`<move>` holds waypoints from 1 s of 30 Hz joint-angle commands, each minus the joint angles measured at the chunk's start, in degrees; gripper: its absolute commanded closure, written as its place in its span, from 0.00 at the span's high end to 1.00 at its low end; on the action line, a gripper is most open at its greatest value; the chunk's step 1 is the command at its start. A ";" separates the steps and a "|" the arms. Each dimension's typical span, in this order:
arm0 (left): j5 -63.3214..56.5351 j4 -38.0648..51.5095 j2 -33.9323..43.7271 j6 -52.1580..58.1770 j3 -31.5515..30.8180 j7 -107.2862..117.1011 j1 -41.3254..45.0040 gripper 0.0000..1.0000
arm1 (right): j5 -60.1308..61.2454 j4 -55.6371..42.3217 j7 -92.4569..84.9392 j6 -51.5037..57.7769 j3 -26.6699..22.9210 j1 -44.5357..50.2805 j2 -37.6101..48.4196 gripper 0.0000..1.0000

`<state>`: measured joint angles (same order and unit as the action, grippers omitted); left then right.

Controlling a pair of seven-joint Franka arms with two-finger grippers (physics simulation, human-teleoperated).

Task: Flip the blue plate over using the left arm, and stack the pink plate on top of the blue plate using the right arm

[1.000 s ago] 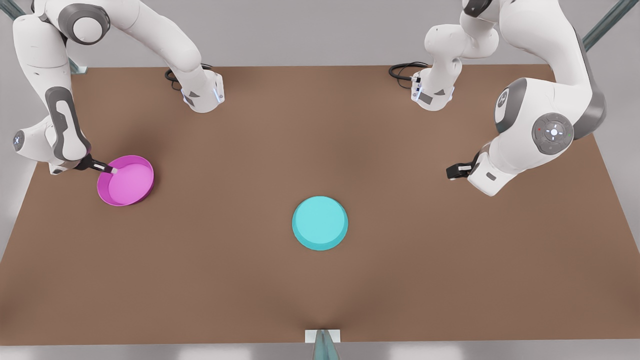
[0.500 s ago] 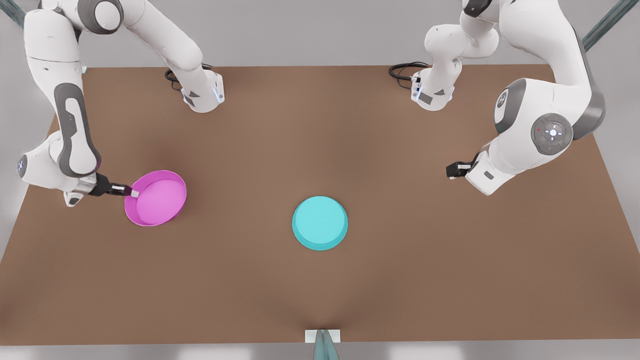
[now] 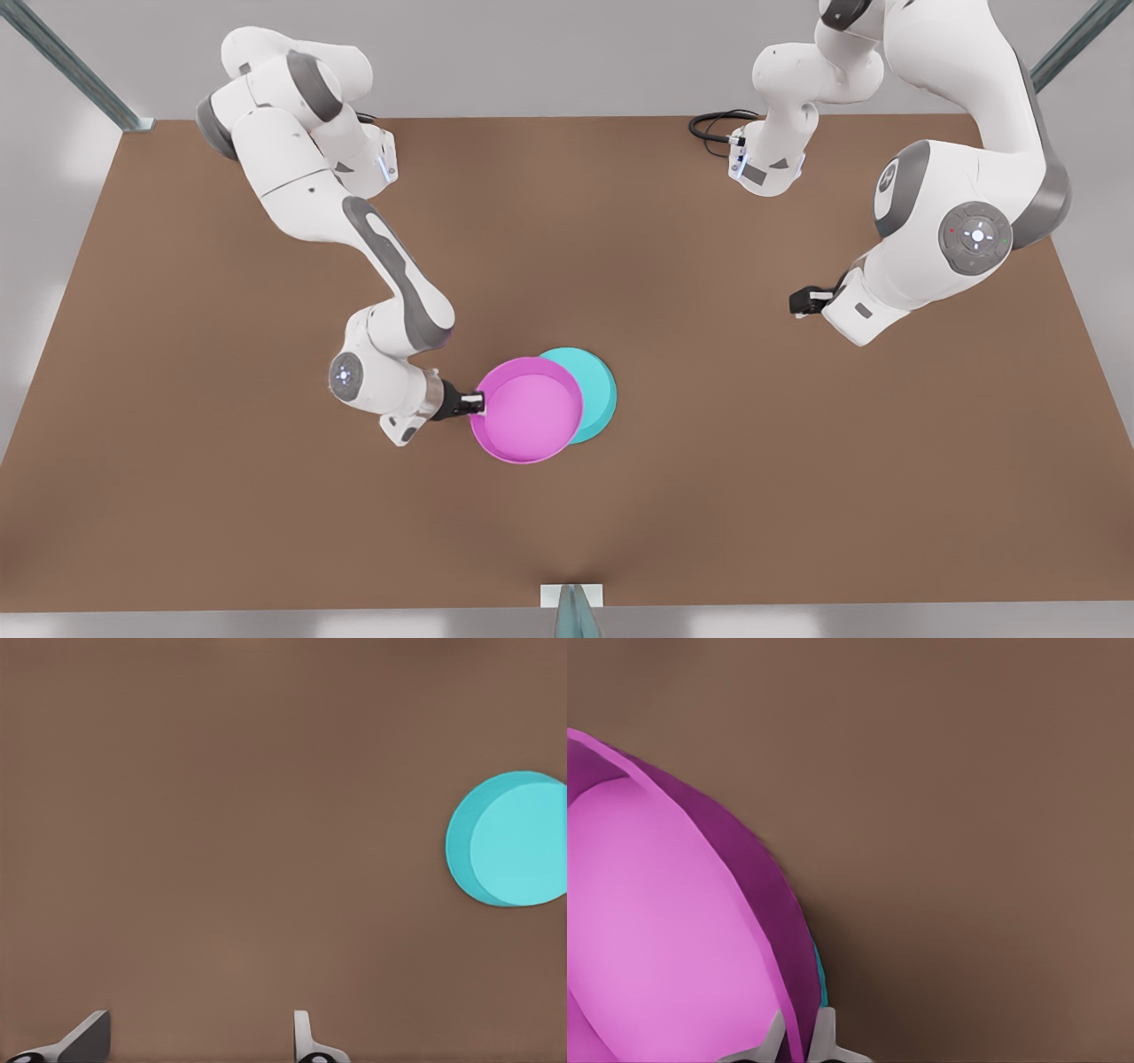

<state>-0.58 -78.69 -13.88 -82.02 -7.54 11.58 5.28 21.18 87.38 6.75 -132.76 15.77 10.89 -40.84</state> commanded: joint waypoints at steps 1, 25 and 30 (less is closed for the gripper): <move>-0.03 0.03 0.08 0.01 -0.02 -1.30 0.00 1.00 | -3.16 -0.90 50.46 -1.36 -0.30 2.11 -0.55 0.21; 0.14 -0.06 -0.71 -0.25 -0.02 -0.42 1.93 1.00 | -16.33 -12.94 0.49 41.61 -3.99 -23.89 8.59 1.00; -0.03 0.12 -0.80 -2.27 0.16 2.39 3.60 1.00 | -35.33 -32.36 -18.79 68.95 -3.99 -26.45 16.05 1.00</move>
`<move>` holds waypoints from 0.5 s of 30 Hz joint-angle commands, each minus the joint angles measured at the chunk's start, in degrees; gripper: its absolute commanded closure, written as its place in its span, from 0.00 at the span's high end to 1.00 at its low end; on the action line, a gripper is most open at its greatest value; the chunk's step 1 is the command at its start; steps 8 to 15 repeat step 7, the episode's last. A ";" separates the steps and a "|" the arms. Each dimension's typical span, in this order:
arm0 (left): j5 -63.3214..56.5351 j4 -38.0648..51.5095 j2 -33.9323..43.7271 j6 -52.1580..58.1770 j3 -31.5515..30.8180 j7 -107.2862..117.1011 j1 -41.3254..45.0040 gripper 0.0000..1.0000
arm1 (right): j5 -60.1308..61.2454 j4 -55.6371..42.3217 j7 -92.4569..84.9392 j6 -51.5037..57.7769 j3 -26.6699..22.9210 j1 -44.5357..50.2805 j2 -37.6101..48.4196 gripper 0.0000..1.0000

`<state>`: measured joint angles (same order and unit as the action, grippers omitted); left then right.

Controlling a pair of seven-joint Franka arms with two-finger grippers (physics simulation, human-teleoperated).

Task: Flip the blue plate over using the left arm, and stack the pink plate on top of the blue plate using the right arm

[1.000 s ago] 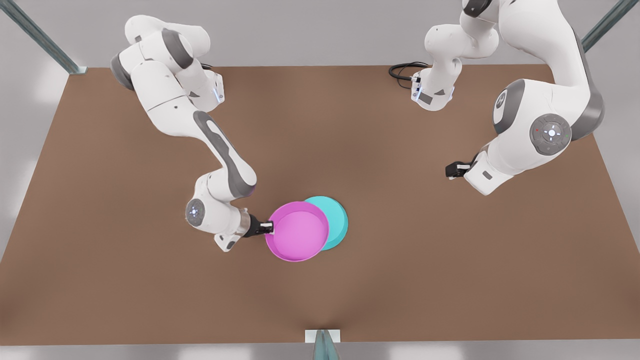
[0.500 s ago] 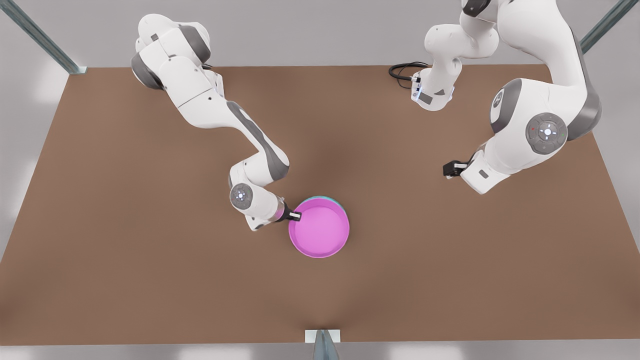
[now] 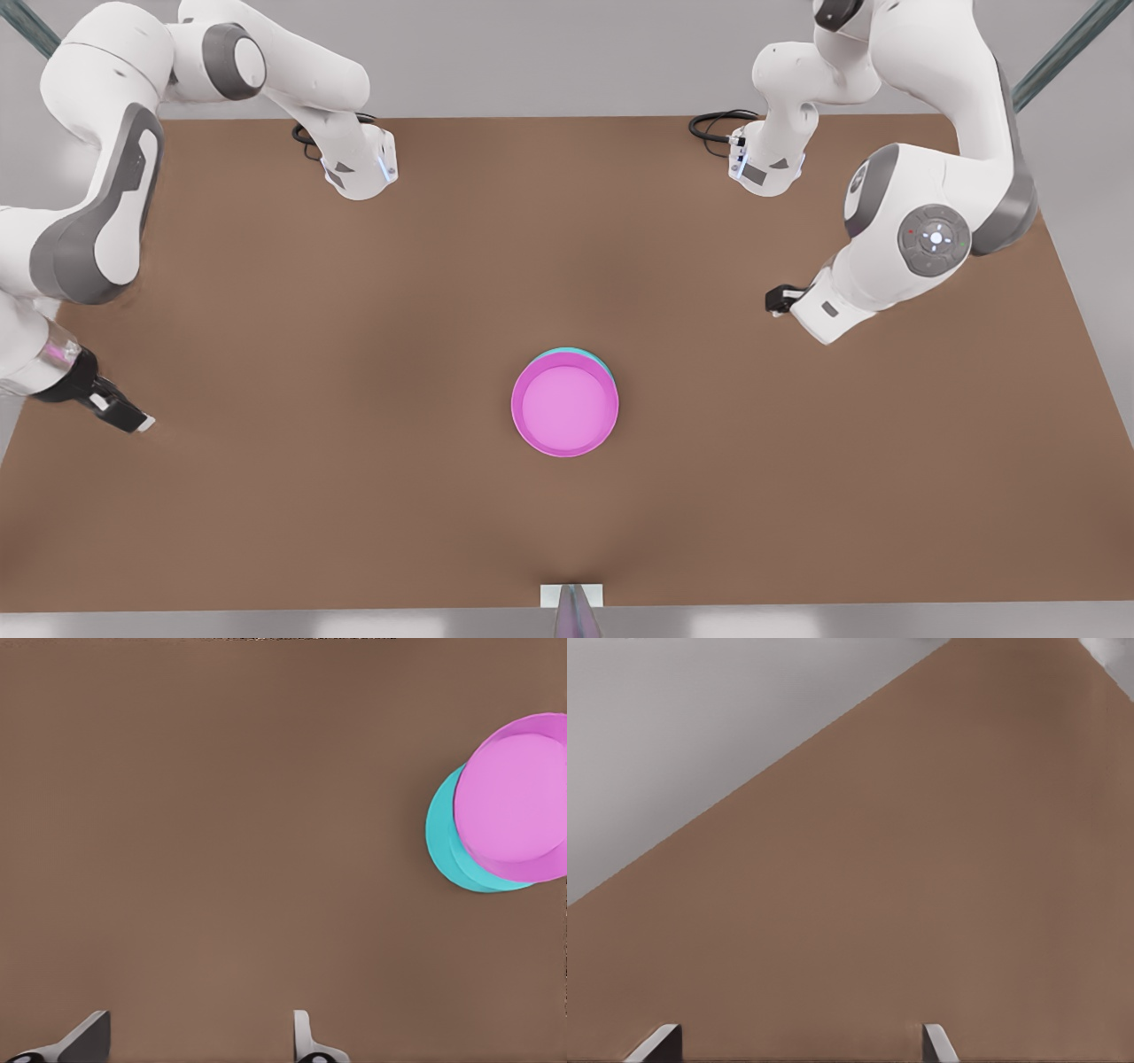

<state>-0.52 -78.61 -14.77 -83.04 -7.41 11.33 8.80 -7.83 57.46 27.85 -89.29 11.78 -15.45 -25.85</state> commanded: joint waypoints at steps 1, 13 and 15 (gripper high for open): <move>-0.10 0.12 0.00 -1.69 0.12 2.82 0.16 1.00 | -6.50 -1.74 -39.89 25.92 -0.01 0.59 3.96 1.00; -0.01 0.30 -0.43 -2.39 0.38 3.17 0.08 1.00 | -5.01 14.26 -39.28 18.98 -0.01 0.42 16.62 1.00; -0.01 0.30 -0.43 -2.39 0.38 3.17 0.08 1.00 | -5.01 14.26 -39.28 18.98 -0.01 0.42 16.62 1.00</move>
